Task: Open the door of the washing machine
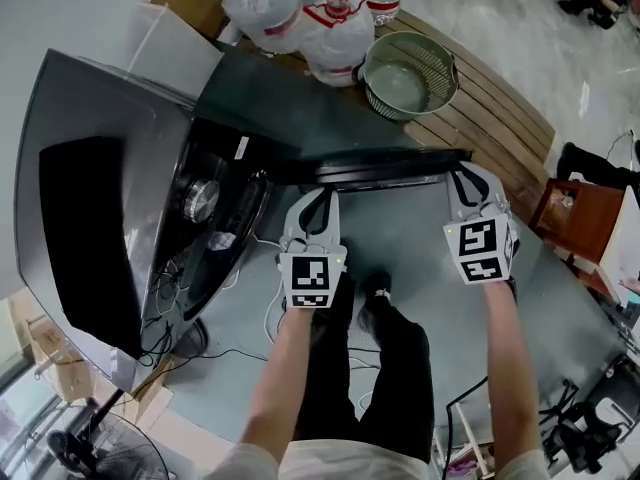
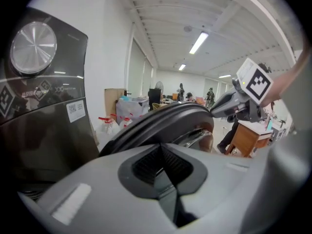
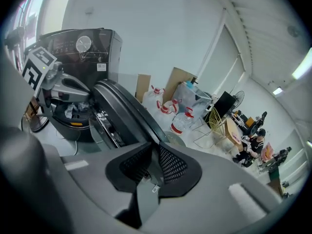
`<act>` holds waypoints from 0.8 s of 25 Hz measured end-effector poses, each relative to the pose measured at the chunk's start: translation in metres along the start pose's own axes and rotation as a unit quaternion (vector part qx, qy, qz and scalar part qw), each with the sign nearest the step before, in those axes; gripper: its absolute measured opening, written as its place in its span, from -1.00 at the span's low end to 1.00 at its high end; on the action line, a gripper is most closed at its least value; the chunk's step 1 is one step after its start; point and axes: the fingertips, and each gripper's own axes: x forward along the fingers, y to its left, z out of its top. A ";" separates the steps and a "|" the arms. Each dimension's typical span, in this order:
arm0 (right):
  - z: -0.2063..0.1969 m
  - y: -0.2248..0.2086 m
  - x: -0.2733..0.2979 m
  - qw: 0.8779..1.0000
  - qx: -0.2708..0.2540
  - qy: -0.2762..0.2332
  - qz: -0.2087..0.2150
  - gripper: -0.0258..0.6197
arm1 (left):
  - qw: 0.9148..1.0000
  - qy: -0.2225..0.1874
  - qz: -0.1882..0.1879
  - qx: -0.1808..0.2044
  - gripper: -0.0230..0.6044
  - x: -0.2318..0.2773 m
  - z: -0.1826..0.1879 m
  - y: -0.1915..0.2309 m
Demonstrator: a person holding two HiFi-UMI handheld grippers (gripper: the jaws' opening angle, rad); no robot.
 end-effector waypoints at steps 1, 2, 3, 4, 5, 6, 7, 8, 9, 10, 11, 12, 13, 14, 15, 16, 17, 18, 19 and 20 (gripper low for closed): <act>0.004 -0.006 0.006 1.000 0.005 -0.006 -0.003 -0.78 | 1.000 0.002 0.001 -0.001 -0.74 0.004 0.001 0.001; 0.009 -0.011 0.011 1.000 0.010 -0.012 -0.006 -0.79 | 1.000 0.005 0.004 -0.001 -0.74 0.007 0.003 0.002; 0.013 -0.015 0.017 1.000 0.013 -0.018 -0.007 -0.80 | 1.000 0.006 0.007 -0.002 -0.74 0.010 0.004 0.003; 0.019 -0.020 0.024 1.000 0.014 -0.024 -0.006 -0.81 | 1.000 0.007 0.013 -0.004 -0.74 0.013 0.005 0.004; 0.025 -0.025 0.030 0.999 0.014 -0.031 -0.003 -0.82 | 1.000 0.008 0.020 -0.007 -0.74 0.016 0.007 0.005; 0.030 -0.029 0.036 0.999 0.015 -0.037 0.001 -0.83 | 1.000 0.009 0.027 -0.011 -0.74 0.018 0.009 0.007; 0.035 -0.032 0.041 0.999 0.016 -0.043 0.007 -0.85 | 0.999 0.010 0.035 -0.015 -0.74 0.021 0.010 0.008; 0.040 -0.034 0.046 0.999 0.017 -0.048 0.015 -0.88 | 0.999 0.011 0.043 -0.021 -0.74 0.024 0.012 0.010; 0.045 -0.036 0.052 0.998 0.017 -0.052 0.024 -0.90 | 0.998 0.012 0.053 -0.027 -0.74 0.027 0.013 0.012; 0.050 -0.037 0.058 0.998 0.015 -0.056 0.036 -0.91 | 0.997 0.013 0.064 -0.032 -0.74 0.030 0.015 0.015; 0.055 -0.038 0.065 0.997 0.012 -0.058 0.050 -0.91 | 0.996 0.014 0.074 -0.036 -0.74 0.033 0.016 0.017; 0.059 -0.037 0.071 0.996 0.007 -0.058 0.066 -0.91 | 0.996 0.016 0.084 -0.039 -0.74 0.036 0.017 0.020; 0.063 -0.036 0.078 0.995 -0.001 -0.057 0.083 -0.91 | 0.994 0.019 0.093 -0.044 -0.74 0.038 0.018 0.022; 0.066 -0.033 0.083 0.994 -0.011 -0.056 0.098 -0.91 | 0.993 0.021 0.102 -0.050 -0.74 0.041 0.019 0.025; 0.069 -0.030 0.088 0.992 -0.021 -0.056 0.112 -0.91 | 0.992 0.021 0.112 -0.059 -0.74 0.044 0.020 0.027; 0.073 -0.026 0.093 0.990 -0.031 -0.058 0.124 -0.91 | 0.990 0.021 0.122 -0.069 -0.74 0.046 0.021 0.030; 0.077 -0.023 0.097 0.988 -0.037 -0.061 0.134 -0.91 | 0.988 0.020 0.134 -0.079 -0.74 0.048 0.022 0.034; 0.082 -0.020 0.101 0.987 -0.041 -0.065 0.143 -0.91 | 0.985 0.020 0.146 -0.090 -0.74 0.051 0.023 0.038; 0.087 -0.018 0.104 0.985 -0.042 -0.070 0.151 -0.91 | 0.983 0.019 0.156 -0.099 -0.74 0.053 0.024 0.041; 0.092 -0.015 0.107 0.984 -0.042 -0.074 0.159 -0.91 | 0.980 0.018 0.164 -0.108 -0.74 0.055 0.025 0.043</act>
